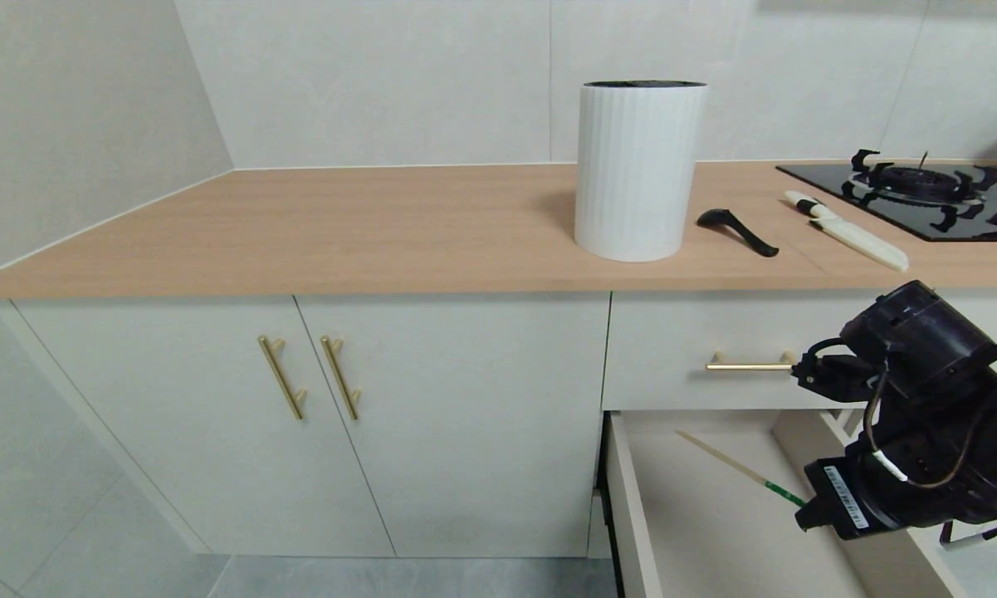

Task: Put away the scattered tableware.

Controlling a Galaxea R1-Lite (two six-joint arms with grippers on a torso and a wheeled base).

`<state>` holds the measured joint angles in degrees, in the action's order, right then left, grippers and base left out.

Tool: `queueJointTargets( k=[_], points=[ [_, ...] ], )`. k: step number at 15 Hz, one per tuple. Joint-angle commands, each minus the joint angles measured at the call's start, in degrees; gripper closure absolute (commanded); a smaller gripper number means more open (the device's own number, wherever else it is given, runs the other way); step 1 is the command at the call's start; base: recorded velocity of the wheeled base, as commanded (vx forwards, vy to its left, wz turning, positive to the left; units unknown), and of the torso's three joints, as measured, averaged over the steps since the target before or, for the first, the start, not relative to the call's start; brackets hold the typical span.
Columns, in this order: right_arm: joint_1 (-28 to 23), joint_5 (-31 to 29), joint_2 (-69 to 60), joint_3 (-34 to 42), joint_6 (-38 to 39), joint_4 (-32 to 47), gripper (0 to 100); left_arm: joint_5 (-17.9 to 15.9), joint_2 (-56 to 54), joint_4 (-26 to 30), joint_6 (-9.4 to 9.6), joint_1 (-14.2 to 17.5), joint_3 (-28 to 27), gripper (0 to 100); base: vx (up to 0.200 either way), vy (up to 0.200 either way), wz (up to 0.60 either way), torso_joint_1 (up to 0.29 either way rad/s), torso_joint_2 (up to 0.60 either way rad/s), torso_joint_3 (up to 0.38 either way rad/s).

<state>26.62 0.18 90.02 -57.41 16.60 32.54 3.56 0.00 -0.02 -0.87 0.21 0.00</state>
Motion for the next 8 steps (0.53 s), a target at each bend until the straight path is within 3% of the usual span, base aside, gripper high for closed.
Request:
queueJointTargets(
  k=[1, 5, 8],
  points=[
    [0.1, -0.7, 1.7, 2.0, 0.0, -1.5, 100, 0.0, 0.0, 0.0, -0.01, 0.1, 0.0, 0, 0.000, 0.000, 0.00, -0.090, 0.45, 0.378],
    [0.5, -1.9, 2.3, 3.1, 0.0, -3.5, 100, 0.0, 0.0, 0.0, -0.01, 0.1, 0.0, 0, 0.000, 0.000, 0.00, -0.049, 0.44, 0.382],
    [0.5, -1.9, 2.3, 3.1, 0.0, -3.5, 100, 0.0, 0.0, 0.0, -0.01, 0.1, 0.0, 0, 0.000, 0.000, 0.00, -0.012, 0.15, 0.136]
  ],
)
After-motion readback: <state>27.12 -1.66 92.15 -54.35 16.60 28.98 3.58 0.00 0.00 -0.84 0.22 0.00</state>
